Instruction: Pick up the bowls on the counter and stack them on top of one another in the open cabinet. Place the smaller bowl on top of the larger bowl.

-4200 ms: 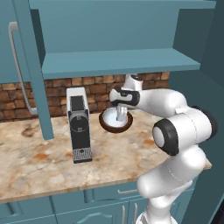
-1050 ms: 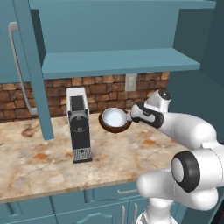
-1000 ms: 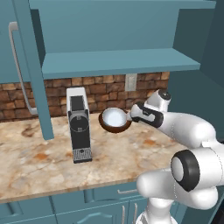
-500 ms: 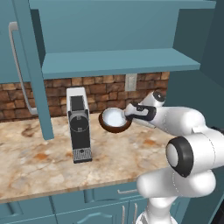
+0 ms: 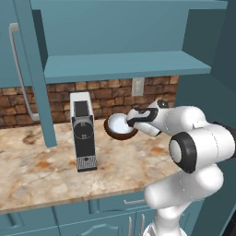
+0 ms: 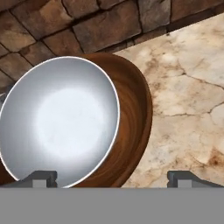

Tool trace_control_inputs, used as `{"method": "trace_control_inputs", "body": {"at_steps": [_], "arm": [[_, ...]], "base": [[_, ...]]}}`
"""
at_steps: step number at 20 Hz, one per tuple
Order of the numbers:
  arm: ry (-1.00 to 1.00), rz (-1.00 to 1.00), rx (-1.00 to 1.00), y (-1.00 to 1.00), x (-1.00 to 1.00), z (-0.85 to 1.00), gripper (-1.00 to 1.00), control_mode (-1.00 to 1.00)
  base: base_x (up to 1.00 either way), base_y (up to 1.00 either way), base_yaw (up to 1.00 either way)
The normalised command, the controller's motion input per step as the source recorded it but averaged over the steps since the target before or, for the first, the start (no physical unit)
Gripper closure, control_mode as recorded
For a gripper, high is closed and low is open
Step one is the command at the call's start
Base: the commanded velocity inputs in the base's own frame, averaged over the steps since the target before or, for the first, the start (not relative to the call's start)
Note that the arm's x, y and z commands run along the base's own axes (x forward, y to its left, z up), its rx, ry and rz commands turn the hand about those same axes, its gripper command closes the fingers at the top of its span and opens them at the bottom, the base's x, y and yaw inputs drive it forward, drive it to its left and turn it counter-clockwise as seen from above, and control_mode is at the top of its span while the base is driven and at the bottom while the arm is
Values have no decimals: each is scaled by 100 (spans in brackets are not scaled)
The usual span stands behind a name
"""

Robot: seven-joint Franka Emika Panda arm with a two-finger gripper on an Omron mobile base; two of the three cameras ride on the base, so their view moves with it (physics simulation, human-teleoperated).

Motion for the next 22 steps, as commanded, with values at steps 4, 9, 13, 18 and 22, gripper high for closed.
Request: {"method": "trace_control_inputs", "body": {"at_steps": [4,9,13,18,22], "arm": [[5,-6,2,2,10,-33,-100,-100],[1,-4,0,3,9,-21,-100,-100],[0,-3,0,9,18,-13,-100,-100],[0,-2,0,7,16,-14,-100,-100],[0,0,0,0,2,-6,100,-100]], "base": [[0,0,0],[0,0,0],[0,0,0],[0,0,0],[0,0,0]]}}
